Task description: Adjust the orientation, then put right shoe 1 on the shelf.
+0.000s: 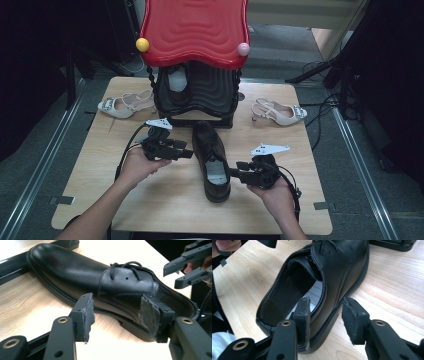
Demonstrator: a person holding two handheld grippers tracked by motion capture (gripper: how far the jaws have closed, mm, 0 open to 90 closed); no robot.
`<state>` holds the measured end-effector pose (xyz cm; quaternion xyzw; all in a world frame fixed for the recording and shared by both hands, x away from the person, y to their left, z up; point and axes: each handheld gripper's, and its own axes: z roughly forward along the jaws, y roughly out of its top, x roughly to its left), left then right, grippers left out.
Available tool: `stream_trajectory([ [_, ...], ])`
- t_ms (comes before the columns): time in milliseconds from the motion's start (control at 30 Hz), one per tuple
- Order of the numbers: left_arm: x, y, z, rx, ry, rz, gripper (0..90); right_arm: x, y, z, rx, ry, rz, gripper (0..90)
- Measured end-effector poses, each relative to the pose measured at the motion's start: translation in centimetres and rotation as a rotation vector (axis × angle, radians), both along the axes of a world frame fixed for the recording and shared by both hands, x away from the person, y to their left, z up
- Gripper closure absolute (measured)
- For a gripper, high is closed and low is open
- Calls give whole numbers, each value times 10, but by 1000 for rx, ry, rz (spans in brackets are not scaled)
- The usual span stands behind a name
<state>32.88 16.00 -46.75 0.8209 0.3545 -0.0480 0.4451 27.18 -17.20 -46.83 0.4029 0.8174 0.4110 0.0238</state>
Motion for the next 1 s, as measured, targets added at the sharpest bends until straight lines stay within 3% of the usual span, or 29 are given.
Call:
stream_trajectory([
  [233,-3,0,8,13,-1,-35,396,-1,-2,6,12,0,-10,560],
  [367,-5,-2,15,12,-24,-60,386,-2,-1,12,22,9,-12,549],
  [567,-5,-3,26,33,-42,-75,417,-3,6,19,29,19,6,528],
  [733,0,-2,41,3,-28,-66,620,-4,16,24,31,33,10,515],
  [833,4,0,50,12,-54,-58,696,-3,19,26,31,38,17,515],
  [867,5,1,53,0,-51,-58,756,-3,22,28,32,39,24,513],
  [933,9,4,60,-2,-56,-57,775,-3,24,29,30,39,28,510],
  [967,11,5,63,-1,-58,-64,852,-2,28,31,22,40,35,509],
  [1000,13,5,66,-9,-63,-64,852,-2,28,31,22,40,35,509],
])
